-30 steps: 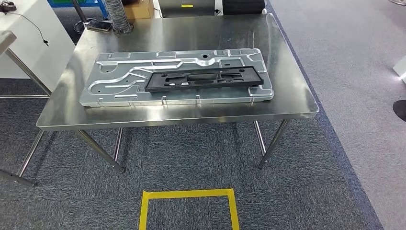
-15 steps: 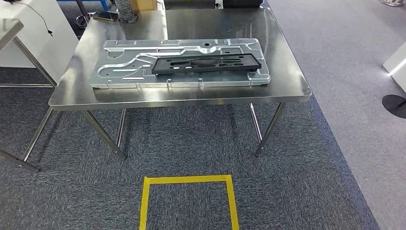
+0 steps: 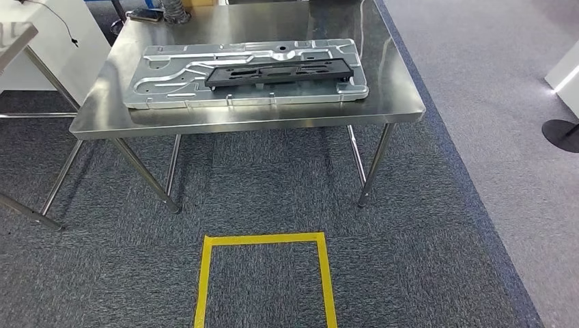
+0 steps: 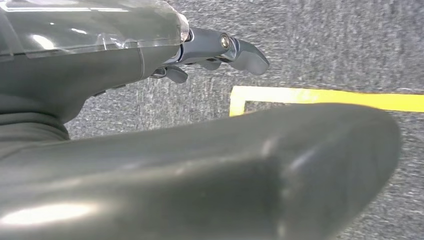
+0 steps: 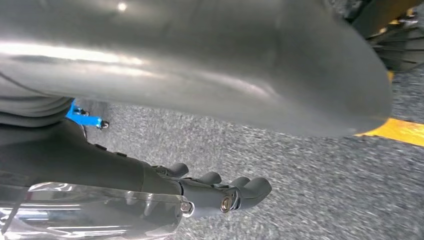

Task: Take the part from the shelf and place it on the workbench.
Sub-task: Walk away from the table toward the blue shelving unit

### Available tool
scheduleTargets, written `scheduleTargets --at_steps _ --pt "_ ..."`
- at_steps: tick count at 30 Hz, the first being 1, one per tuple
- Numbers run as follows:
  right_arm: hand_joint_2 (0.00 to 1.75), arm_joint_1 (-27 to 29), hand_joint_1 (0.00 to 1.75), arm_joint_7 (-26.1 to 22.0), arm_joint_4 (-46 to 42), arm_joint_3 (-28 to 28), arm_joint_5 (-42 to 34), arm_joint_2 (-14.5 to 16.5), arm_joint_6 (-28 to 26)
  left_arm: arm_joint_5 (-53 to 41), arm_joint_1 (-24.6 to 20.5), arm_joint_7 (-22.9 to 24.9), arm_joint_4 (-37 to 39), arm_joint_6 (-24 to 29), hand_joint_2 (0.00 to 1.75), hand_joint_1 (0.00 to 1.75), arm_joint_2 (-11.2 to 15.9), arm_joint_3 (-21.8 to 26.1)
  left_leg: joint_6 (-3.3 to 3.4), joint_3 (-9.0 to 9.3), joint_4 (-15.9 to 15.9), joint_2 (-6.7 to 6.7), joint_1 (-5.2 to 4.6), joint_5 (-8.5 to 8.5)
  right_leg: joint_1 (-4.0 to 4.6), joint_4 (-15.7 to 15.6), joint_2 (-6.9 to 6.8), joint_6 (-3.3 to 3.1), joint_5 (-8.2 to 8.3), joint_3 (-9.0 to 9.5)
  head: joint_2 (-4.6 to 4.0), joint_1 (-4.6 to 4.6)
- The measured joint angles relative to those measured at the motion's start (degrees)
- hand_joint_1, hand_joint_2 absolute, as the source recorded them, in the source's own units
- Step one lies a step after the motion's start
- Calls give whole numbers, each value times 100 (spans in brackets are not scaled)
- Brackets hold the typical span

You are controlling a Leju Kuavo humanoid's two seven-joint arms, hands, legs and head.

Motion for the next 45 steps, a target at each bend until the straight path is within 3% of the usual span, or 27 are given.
scheduleTargets --at_steps 2,4,6,7,10,11,12,13,15,17,18,21,23,25,26,27,29,30,31,33,34,36,38,41,42,43,45 --pt "0 -5 0 -4 1 0 9 19 -8 -1 -34 -24 0 -2 0 0 13 0 89 573 -855 -13 -40 -15 16 15 -1 42 98 -83 1 0" --pt "0 -13 0 -30 2 0 12 29 -30 -1 -51 -33 0 -1 0 0 24 3 146 773 -1262 -18 -80 -77 16 2 -9 103 213 -134 1 1" --pt "0 -17 0 -81 2 0 9 27 -60 -3 -45 -33 0 2 0 0 30 8 210 694 -1313 1 -58 18 5 23 2 172 211 -191 1 1" --pt "0 -16 0 -111 2 0 6 27 -71 -5 -43 -32 0 2 0 0 32 10 253 640 -1327 13 -44 82 2 127 14 202 72 -236 1 1" --pt "0 -14 0 -200 3 0 -12 26 -78 -18 -41 -28 0 2 0 0 33 11 327 405 -1296 34 -42 258 -22 1082 34 265 -750 -492 1 1" --pt "0 -15 0 -222 4 0 -17 27 -76 -22 -40 -27 0 2 0 0 34 11 326 306 -1262 38 -44 313 -33 1439 34 285 -903 -551 0 1" --pt "0 -17 0 -236 5 0 -22 27 -73 -25 -41 -27 0 2 0 0 35 11 319 201 -1218 42 -43 363 -46 1649 33 304 -901 -539 0 1" --pt "0 -19 0 -244 5 0 -23 28 -70 -25 -42 -27 0 2 0 0 37 11 307 89 -1165 45 -41 408 -62 1672 33 320 -778 -436 0 1" --pt "0 -30 0 -252 6 0 -23 28 -61 -26 -43 -26 0 2 0 0 37 11 269 -122 -1041 44 -33 481 -90 1157 32 327 -480 39 0 1" --pt "0 -55 0 -261 7 0 -22 28 -46 -28 -42 -26 0 2 0 0 37 11 212 -278 -923 42 -37 539 -78 353 35 286 -517 583 0 -1" --pt "0 -66 0 -266 8 0 -22 28 -40 -29 -43 -26 0 3 0 0 38 11 178 -321 -891 42 -39 574 -63 94 38 251 -595 731 1 -1" --pt "0 -70 0 -273 16 0 -21 40 -28 -38 -36 -25 0 4 0 0 44 10 73 -381 -883 32 -30 665 -49 -69 26 115 -571 717 0 -2" --pt "0 -73 0 -274 22 0 -21 53 -21 -42 -17 -23 0 8 0 0 55 10 11 -474 -647 13 -9 343 -67 -90 4 23 -437 599 0 -2" --pt "0 -80 0 -255 23 0 -8 57 -19 -41 -18 -23 0 17 0 0 70 10 -43 -626 -3 6 11 -268 -61 -84 -4 -21 -297 434 1 -2" --pt "0 -80 0 -226 23 0 1 58 -25 -41 -25 -22 0 21 0 0 74 11 -64 -680 360 6 15 -469 -57 -77 -7 -22 -232 343 1 -2" --pt "0 -80 0 -178 24 0 3 58 -42 -42 -31 -21 0 27 0 0 77 11 -74 -680 620 6 16 -497 -54 -67 -9 -18 -170 249 1 -2" --pt "0 -80 0 -43 25 -4 -26 58 -95 -44 -35 -20 0 43 0 0 76 15 -65 -461 643 5 17 -158 -51 -40 -10 1 -56 58 1 -2" --pt "0 -80 0 36 25 -12 -58 58 -125 -48 -39 -20 0 51 0 0 76 17 -42 -214 371 3 16 32 -49 -23 -10 16 4 -27 1 -2" --pt "0 -79 0 114 25 -26 -94 58 -144 -52 -47 -21 0 54 0 0 76 20 -10 126 -57 1 7 101 -39 -4 -8 37 55 -92 1 -2" --pt "0 -77 0 239 24 -67 -174 55 -153 -58 -74 -22 0 38 0 0 73 24 62 713 -937 -1 -15 -55 -20 28 -10 93 150 -166 1 -2" --pt "0 -77 0 291 24 -94 -207 49 -150 -58 -86 -24 0 22 0 0 67 26 92 857 -1195 -1 -30 -153 -15 34 -15 126 196 -185 1 -2" --pt "87 -77 0 373 23 -148 -251 21 -168 -59 -87 -26 0 -15 0 0 44 33 157 850 -1313 10 -31 -163 -30 40 -21 198 268 -214 1 -2" --pt "175 -67 0 414 22 -184 -277 -25 -196 -61 -73 -27 0 -29 0 0 6 46 243 784 -1322 30 -19 -68 -51 261 -2 257 77 -304 1 -2" --pt "44 -50 0 367 21 -201 -294 -83 -216 -72 -72 -39 0 -26 0 0 -41 61 309 622 -1305 48 -39 62 -67 1342 18 307 -637 -670 1 -2" --pt "0 -48 0 334 21 -203 -292 -104 -223 -74 -71 -41 0 -19 0 0 -55 66 309 559 -1282 49 -48 93 -68 1615 18 315 -768 -727 1 -2" --pt "44 -48 0 303 20 -205 -290 -128 -228 -73 -71 -43 0 -10 0 0 -72 73 306 502 -1250 49 -53 115 -68 1684 18 316 -789 -680 1 -2" --pt "131 -49 0 260 16 -209 -283 -172 -231 -68 -73 -45 0 3 0 0 -109 94 295 414 -1169 47 -57 133 -66 1161 18 290 -570 -256 0 -2"
